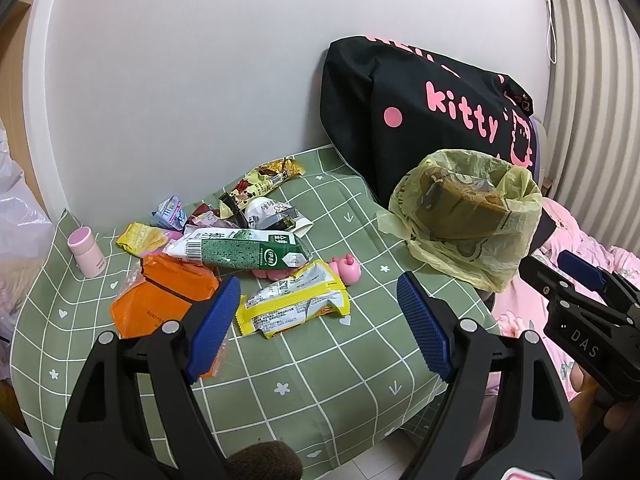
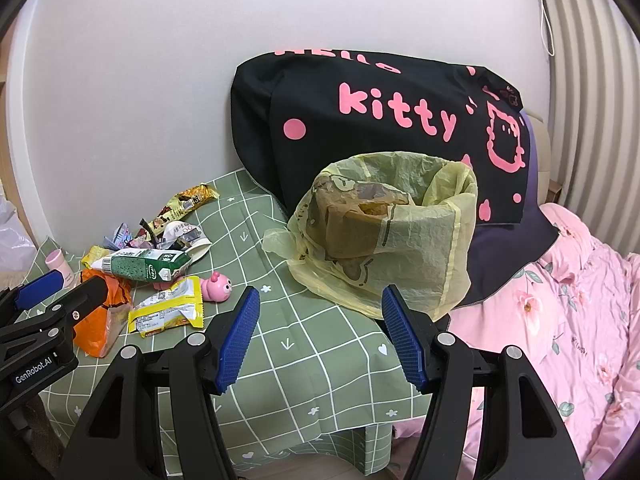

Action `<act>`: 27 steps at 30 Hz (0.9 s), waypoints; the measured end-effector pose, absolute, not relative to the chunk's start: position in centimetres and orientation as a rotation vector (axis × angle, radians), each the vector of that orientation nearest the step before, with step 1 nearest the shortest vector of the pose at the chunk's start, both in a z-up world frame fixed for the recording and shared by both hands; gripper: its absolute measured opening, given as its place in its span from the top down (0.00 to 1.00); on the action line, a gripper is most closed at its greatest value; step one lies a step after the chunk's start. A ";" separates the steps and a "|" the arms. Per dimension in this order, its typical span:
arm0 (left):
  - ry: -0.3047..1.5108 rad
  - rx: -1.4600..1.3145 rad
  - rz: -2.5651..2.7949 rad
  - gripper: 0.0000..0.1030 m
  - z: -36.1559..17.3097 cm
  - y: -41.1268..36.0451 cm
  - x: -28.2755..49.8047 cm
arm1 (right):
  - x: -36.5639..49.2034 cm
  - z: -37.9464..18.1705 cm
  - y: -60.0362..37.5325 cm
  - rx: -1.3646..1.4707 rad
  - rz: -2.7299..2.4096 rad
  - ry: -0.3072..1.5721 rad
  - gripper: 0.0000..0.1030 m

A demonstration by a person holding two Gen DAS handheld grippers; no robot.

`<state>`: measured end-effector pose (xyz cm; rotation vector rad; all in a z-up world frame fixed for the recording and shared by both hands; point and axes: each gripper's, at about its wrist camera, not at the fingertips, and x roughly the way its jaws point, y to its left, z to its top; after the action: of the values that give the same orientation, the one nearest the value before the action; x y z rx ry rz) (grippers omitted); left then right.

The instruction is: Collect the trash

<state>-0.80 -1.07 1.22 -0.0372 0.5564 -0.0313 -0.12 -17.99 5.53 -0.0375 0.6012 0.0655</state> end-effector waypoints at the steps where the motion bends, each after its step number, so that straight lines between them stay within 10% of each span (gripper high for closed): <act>1: 0.557 -0.038 -0.032 0.26 1.2 -1.1 -0.8 | -0.1 5.5 -18.0 -0.036 0.066 0.602 0.42; 27: 0.550 -0.039 -0.038 0.26 1.3 -1.6 -0.9 | -0.3 5.5 -18.2 -0.037 0.061 0.596 0.42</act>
<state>-0.91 -1.55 1.33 -0.0389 0.5502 -0.0378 -0.26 -18.21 5.45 -0.0373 0.5961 0.0609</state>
